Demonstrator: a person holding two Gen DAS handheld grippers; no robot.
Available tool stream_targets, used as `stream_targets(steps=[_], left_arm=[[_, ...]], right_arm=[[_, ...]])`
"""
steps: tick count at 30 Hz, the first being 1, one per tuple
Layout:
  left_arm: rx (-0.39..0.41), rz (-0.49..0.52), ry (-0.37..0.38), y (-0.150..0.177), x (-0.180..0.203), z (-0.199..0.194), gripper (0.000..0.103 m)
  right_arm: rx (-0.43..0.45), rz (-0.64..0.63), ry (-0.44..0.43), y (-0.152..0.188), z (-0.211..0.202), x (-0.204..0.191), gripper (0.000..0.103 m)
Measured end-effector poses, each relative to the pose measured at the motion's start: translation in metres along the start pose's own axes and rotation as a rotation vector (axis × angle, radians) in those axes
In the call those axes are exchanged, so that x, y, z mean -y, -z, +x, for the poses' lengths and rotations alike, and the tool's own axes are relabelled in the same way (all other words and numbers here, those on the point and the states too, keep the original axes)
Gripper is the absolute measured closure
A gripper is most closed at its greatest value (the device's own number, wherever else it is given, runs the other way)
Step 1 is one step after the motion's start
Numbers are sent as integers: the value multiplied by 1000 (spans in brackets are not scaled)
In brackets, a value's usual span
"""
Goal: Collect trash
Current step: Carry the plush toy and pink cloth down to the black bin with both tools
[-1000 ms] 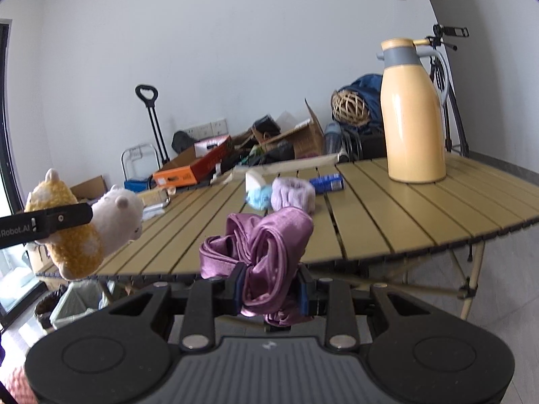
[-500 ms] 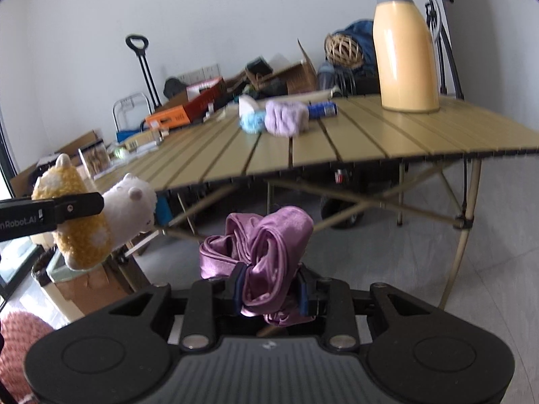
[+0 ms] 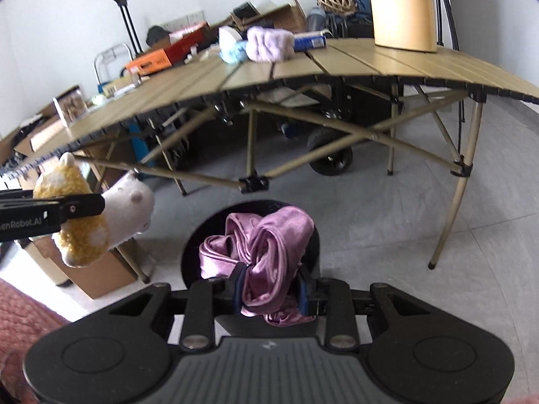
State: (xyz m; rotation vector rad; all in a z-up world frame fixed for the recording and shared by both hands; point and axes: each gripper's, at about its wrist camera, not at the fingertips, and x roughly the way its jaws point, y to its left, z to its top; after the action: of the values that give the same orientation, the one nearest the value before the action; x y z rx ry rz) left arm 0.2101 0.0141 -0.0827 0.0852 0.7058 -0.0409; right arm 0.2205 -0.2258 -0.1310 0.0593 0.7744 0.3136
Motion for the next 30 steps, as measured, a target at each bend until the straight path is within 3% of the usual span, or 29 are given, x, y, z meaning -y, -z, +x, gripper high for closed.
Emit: stream_targets(steps=[10,21,30], left_arm=[[-132,-4,13,0,-1,43,52],[-180,33,91,-24,38,92,52],[-217,1,80,-34,52,132,52]], right_arm=[[-59,27,62,5,21,23,74],[-35,79,128,-18,42,54,74],[-6,95,159,-40,58,66,74]])
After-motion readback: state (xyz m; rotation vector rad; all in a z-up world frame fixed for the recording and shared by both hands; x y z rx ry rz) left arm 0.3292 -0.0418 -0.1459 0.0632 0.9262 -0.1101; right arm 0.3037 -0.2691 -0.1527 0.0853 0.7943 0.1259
